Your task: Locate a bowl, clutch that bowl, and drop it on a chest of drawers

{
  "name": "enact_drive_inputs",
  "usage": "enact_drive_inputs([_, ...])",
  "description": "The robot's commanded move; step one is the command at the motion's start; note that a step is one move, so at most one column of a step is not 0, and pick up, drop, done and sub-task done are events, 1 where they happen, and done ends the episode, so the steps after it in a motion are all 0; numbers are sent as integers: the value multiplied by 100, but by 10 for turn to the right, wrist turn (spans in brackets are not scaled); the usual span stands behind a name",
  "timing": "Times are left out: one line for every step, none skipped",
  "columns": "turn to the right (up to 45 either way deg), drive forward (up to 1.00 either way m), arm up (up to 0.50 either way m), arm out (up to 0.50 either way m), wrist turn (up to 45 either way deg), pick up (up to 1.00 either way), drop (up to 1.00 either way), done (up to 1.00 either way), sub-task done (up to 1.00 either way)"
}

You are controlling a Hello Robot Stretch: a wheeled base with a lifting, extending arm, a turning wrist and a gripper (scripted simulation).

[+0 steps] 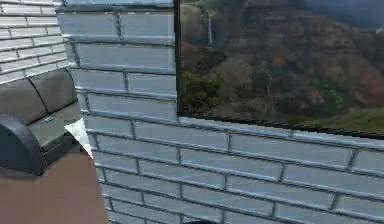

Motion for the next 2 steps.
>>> enact_drive_inputs([-450,0,0,0,0,0,0,0,0])
enact_drive_inputs([-90,0,0,0,0,0,0,0,0])
